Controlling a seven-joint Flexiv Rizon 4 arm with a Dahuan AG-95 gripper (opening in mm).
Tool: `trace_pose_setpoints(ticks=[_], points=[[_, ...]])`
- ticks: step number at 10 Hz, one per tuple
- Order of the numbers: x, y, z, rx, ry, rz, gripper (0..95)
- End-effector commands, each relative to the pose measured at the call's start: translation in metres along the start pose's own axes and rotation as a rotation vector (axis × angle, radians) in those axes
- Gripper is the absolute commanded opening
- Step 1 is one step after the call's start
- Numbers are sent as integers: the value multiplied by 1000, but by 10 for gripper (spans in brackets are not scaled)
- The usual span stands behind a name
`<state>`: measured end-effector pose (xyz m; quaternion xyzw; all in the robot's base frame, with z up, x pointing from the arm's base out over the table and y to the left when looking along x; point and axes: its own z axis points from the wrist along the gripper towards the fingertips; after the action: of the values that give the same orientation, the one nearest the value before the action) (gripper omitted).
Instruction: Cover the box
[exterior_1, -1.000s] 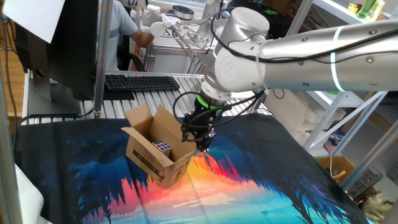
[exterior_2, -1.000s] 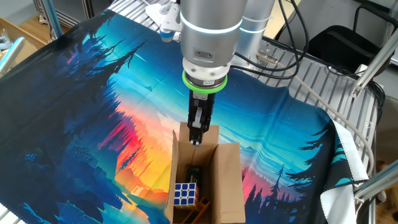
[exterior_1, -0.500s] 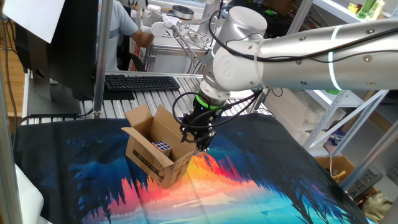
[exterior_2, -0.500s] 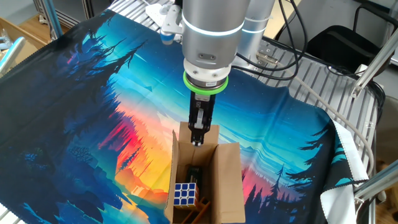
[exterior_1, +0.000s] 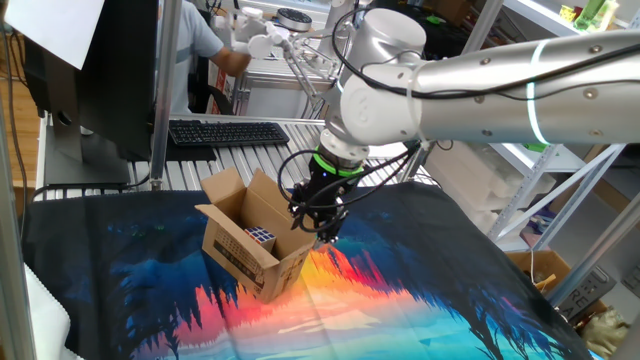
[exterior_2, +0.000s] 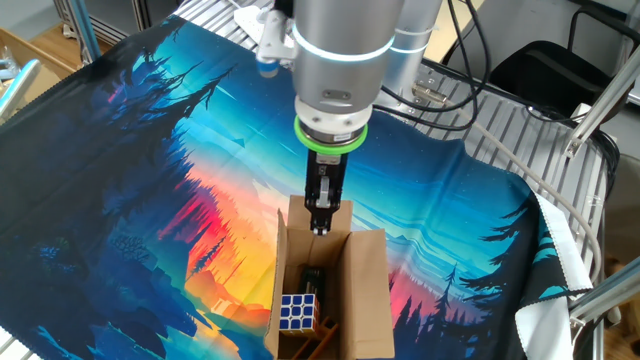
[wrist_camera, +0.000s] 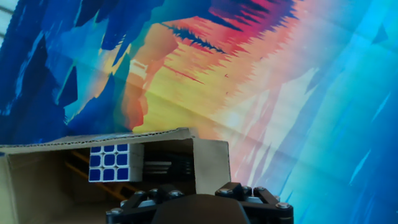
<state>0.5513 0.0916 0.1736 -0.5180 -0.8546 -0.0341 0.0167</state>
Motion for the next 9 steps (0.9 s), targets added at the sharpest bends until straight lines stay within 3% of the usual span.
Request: trace_pose_setpoints(ticks=[1,5,9], points=[[1,-2,0,-21,14,-27,570],[1,-2,0,-28,32,-53,570],[1,-2,0,-56,-1,72,570]])
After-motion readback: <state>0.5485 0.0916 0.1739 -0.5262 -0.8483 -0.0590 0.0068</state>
